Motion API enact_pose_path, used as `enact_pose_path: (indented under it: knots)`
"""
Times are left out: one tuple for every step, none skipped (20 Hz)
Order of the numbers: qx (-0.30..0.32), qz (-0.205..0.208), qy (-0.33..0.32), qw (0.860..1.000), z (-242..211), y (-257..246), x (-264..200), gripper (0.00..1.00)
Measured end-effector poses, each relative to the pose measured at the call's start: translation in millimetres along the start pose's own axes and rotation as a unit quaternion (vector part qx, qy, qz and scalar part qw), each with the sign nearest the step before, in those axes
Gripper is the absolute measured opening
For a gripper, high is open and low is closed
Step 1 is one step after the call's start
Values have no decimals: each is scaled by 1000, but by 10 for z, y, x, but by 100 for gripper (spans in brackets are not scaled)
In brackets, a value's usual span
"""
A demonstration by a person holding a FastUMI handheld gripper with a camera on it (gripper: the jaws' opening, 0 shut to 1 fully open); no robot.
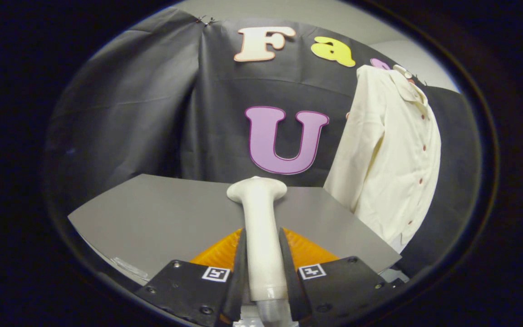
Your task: Iron the clothes twice with a garment steamer, once on the left side and once on the right side.
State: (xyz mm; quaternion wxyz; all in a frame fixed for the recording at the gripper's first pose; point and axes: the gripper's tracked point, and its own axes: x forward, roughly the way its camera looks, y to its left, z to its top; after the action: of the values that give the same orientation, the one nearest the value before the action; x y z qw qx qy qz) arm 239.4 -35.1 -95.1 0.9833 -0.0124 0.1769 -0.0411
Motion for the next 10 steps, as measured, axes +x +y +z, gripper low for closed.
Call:
enact_pose_path:
  knots:
    - [-6,-5,0,1000,-7,-24,-9,40]
    - [-3,-5,0,1000,-10,-30,-20,37]
    - [5,-3,-3,1000,-12,-30,-17,35]
    - [13,0,-7,1000,2,-26,-25,33]
    - [19,8,-14,1000,17,-12,-33,33]
    - [22,19,-20,999,32,3,-44,32]
    - [29,24,-30,999,68,-3,-70,32]
    - [41,26,-40,998,97,-28,-100,31]
    - [53,29,-52,997,142,-53,-146,30]
    - [58,40,-58,996,174,-60,-182,30]
